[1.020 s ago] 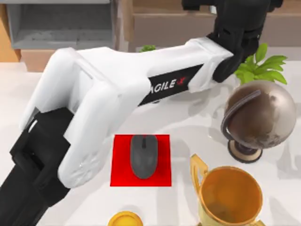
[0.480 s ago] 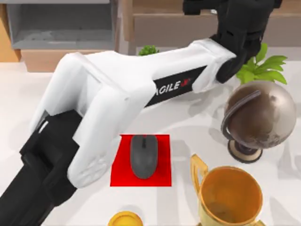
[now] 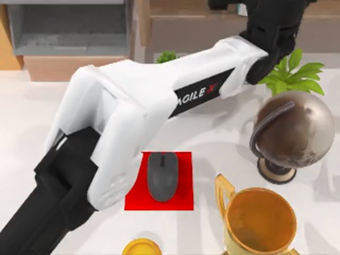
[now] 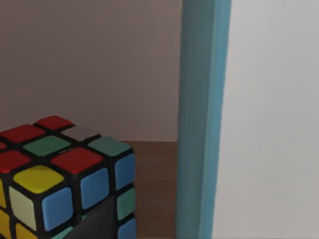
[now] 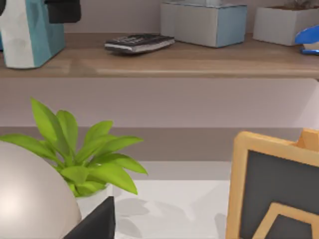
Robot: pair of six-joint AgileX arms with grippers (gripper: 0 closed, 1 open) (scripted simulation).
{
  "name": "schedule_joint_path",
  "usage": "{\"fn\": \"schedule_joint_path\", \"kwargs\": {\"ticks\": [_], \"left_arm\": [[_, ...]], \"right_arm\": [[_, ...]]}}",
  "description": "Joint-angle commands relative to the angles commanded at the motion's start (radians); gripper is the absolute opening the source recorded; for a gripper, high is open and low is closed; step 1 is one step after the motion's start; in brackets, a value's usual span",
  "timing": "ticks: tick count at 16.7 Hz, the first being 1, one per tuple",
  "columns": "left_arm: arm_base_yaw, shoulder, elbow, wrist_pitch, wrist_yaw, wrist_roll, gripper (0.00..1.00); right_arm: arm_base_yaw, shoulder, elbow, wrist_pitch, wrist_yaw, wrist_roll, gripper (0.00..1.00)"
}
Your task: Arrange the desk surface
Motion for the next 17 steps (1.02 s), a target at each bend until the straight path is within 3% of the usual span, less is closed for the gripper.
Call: {"fn": "schedule_joint_path", "kwargs": {"ticks": [2,15,17], "left_arm": [[0.000,0.000,0.000,0.000,0.000,0.000,1.00],[0.000,0.000,0.000,0.000,0.000,0.000,0.02],[0.000,0.000,0.000,0.000,0.000,0.000,0.00]], "right_arm": [[0.000,0.000,0.000,0.000,0.000,0.000,1.00],[0.000,0.000,0.000,0.000,0.000,0.000,1.00],[0.000,0.000,0.000,0.000,0.000,0.000,1.00]]}}
